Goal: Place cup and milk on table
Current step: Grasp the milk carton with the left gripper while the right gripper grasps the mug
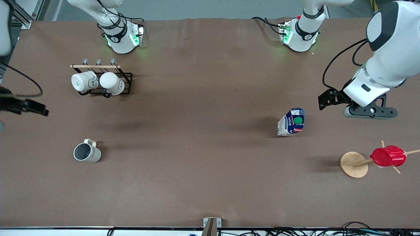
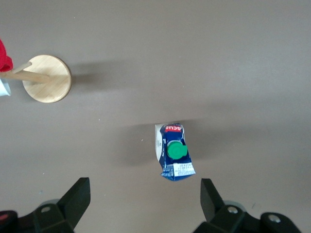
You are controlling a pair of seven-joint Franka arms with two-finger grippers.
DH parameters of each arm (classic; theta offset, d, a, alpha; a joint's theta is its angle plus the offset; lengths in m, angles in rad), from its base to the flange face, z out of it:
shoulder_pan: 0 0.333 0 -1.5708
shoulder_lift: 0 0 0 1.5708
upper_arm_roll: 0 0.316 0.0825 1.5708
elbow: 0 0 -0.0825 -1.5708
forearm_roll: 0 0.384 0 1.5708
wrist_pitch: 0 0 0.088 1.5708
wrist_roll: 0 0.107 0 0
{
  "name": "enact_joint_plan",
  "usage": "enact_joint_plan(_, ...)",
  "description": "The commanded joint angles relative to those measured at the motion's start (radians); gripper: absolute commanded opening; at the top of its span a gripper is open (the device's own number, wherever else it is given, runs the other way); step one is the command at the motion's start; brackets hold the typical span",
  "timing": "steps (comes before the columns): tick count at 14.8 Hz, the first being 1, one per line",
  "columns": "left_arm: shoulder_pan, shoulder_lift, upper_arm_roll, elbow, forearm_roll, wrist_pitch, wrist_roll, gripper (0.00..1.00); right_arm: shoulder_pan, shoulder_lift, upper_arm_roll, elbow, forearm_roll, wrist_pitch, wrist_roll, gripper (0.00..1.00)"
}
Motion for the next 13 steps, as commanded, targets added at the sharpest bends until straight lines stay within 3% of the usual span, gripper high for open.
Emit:
enact_joint_plan(1,-0.007,0.053,-0.001,0.026,-0.010,0.032,-0.008,1.00,-0.008,0.075,0.007,-0.051,-0.002,0.118,-0.014,1.00)
enact_joint_plan(5,-0.030,0.131,-0.002,0.017,-0.010,0.114,-0.011,1.00,-0.028,0.202,0.006,-0.108,-0.002,0.301,-0.099,1.00)
enact_joint_plan(10,-0.048,0.226,-0.002,0.012,-0.010,0.201,-0.014,1.00,-0.037,0.295,0.006,-0.214,-0.002,0.580,-0.152,1.00)
enact_joint_plan(13,-0.042,0.239,-0.002,-0.011,-0.010,0.226,-0.013,1.00,-0.049,0.331,0.006,-0.217,-0.002,0.635,-0.150,1.00)
